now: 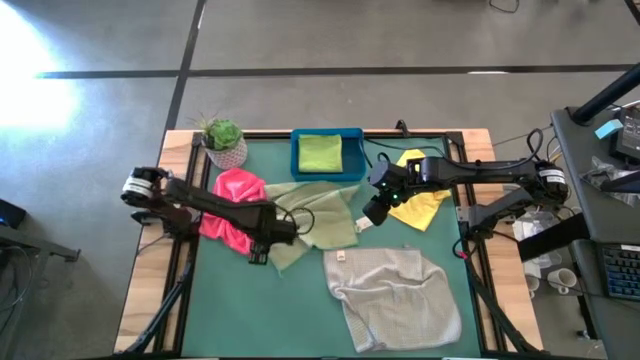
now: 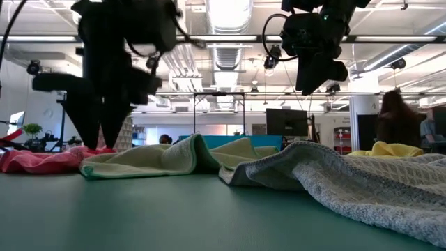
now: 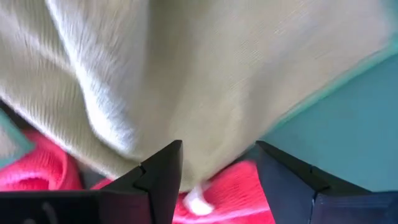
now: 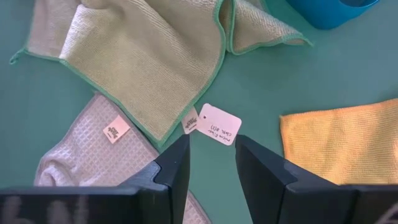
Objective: Fold microfiber towels
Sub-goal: Fold the light green microfiber towel
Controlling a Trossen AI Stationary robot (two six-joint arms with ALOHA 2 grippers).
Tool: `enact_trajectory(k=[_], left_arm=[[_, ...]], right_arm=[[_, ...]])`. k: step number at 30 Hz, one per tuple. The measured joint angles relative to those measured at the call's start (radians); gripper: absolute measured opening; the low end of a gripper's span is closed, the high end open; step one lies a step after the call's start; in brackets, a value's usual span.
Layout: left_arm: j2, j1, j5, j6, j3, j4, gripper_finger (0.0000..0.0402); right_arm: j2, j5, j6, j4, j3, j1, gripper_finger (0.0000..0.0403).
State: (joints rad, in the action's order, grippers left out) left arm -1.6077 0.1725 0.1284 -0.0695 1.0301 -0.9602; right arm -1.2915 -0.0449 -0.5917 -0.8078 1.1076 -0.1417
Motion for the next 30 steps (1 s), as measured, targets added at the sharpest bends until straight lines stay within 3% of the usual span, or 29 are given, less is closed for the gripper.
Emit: enact_trajectory(k=[5,12,30], left_arm=[[0.045,0.102,-0.002,-0.003,-0.02,0.138,0.0186],[0.011,0.195,-0.003,-0.004,-0.025,0.258,0.0186],[-0.112,0.204,-0.043,-0.136,-0.024,0.369,0.0187]], right_arm=[[0.0,0.0,0.004,0.001,0.0,0.0,0.0118],[0.0,0.0,0.012,0.0,0.0,0.0,0.0118],[0.0,-0.007,0.082,-0.004,0.0,0.0,0.0118]])
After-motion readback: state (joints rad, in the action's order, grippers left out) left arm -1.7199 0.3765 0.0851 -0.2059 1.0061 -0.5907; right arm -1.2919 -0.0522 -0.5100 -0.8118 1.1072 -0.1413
